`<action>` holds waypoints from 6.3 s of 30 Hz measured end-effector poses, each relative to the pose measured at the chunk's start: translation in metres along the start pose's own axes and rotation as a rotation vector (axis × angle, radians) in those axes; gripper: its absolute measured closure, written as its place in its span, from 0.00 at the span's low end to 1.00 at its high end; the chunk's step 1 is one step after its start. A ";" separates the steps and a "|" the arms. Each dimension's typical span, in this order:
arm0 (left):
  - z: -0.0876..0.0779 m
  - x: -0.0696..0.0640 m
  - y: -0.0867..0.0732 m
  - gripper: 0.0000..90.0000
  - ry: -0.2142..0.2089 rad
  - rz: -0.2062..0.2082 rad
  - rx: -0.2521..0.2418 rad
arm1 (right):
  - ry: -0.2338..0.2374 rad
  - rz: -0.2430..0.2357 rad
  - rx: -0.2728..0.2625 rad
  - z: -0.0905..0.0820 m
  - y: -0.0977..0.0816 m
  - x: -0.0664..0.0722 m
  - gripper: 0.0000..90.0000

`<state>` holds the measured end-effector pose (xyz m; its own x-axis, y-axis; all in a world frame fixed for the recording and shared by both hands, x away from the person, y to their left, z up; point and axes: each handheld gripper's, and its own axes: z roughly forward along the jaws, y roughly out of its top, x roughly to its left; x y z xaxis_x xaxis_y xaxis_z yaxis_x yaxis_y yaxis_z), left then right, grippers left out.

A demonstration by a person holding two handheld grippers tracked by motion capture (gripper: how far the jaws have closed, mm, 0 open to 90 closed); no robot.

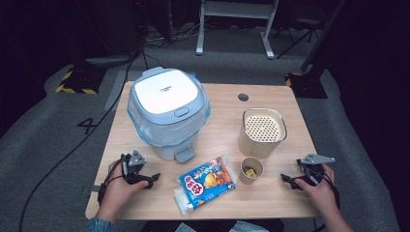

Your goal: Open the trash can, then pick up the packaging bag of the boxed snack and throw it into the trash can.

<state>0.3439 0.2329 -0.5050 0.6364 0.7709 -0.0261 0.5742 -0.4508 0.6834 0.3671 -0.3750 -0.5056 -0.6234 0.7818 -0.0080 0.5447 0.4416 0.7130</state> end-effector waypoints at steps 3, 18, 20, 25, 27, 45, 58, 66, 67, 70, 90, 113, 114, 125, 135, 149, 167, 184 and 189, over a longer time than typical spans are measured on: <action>-0.001 0.002 0.000 0.17 0.002 0.008 -0.008 | 0.000 0.000 0.000 0.000 0.000 0.000 0.01; -0.015 0.008 -0.001 0.44 -0.075 -0.040 -0.047 | 0.001 0.001 0.000 0.000 0.000 0.000 0.01; -0.016 0.009 -0.001 0.48 -0.082 -0.046 -0.052 | 0.001 0.000 0.000 0.000 0.000 0.000 0.01; -0.025 0.011 0.004 0.75 -0.155 -0.034 -0.071 | 0.001 0.000 -0.001 0.000 0.000 0.000 0.01; -0.027 0.011 0.006 0.81 -0.168 -0.026 -0.082 | 0.001 0.000 0.000 0.000 0.000 0.000 0.01; -0.080 0.013 0.055 1.00 -0.345 0.039 -0.278 | 0.001 0.001 -0.001 0.000 0.000 0.000 0.01; -0.119 0.004 0.092 1.00 -0.349 0.090 -0.430 | 0.001 0.000 0.000 0.000 0.000 0.000 0.01; -0.139 -0.007 0.118 1.00 -0.376 0.129 -0.464 | 0.001 0.000 -0.001 0.000 0.000 0.000 0.01; -0.141 -0.008 0.122 1.00 -0.379 0.136 -0.465 | 0.001 0.000 -0.001 0.000 0.000 0.000 0.01; -0.146 -0.012 0.132 1.00 -0.385 0.156 -0.472 | 0.001 0.000 -0.001 0.000 0.000 0.000 0.01; -0.123 -0.016 0.192 1.00 -0.378 0.166 -0.466 | -0.009 0.006 -0.002 -0.001 -0.001 0.001 0.02; -0.105 -0.025 0.208 1.00 -0.231 0.163 -0.336 | -0.008 0.006 -0.002 -0.001 -0.001 0.001 0.02; -0.105 -0.026 0.209 1.00 -0.225 0.160 -0.333 | -0.009 0.006 -0.002 -0.001 -0.001 0.001 0.02; -0.105 -0.029 0.216 1.00 -0.187 0.192 -0.283 | -0.008 0.007 -0.002 -0.001 -0.001 0.001 0.02; -0.103 -0.031 0.215 1.00 -0.229 0.168 -0.299 | -0.009 0.005 -0.002 -0.001 -0.001 0.001 0.02; -0.114 -0.056 0.199 0.53 -0.290 0.209 -0.400 | -0.009 0.005 -0.003 -0.001 -0.001 0.001 0.02; -0.070 -0.073 0.157 0.47 -0.308 0.186 -0.306 | -0.013 0.010 -0.007 -0.002 -0.001 0.002 0.03; 0.003 -0.091 0.114 0.46 -0.358 0.144 -0.175 | -0.013 0.009 -0.007 -0.002 -0.001 0.002 0.03; 0.023 -0.094 0.105 0.45 -0.355 0.146 -0.098 | -0.013 0.009 -0.007 -0.002 -0.001 0.002 0.03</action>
<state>0.3563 0.1030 -0.4474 0.8560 0.4905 -0.1631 0.4239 -0.4857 0.7645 0.3639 -0.3745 -0.5055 -0.6109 0.7916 -0.0104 0.5467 0.4313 0.7177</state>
